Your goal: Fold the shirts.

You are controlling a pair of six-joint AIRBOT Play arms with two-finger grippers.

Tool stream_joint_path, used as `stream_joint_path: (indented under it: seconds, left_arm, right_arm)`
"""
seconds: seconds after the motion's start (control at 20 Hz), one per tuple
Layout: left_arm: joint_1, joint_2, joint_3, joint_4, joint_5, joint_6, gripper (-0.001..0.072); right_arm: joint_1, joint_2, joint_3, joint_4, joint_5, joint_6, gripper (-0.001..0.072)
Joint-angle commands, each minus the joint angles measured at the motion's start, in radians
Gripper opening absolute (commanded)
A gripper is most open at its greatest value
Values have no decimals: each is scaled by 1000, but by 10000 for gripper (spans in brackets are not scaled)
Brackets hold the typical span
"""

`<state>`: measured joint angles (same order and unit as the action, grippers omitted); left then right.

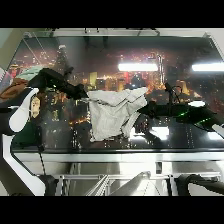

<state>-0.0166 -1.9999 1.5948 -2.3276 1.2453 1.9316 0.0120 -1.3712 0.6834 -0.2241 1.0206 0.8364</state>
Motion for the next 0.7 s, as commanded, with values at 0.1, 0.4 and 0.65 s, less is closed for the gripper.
stream_joint_path:
  seconds: [0.1,0.4,0.65]
  left_arm:
    - [-13,26,114,-85,222,39,12]
    - [56,299,311,-296,523,43,14]
    - [84,699,359,-379,545,106,14]
  right_arm:
    - [-32,42,3,0,113,-30,14]
    - [-307,319,156,121,448,-111,14]
    - [-539,622,366,505,655,-167,14]
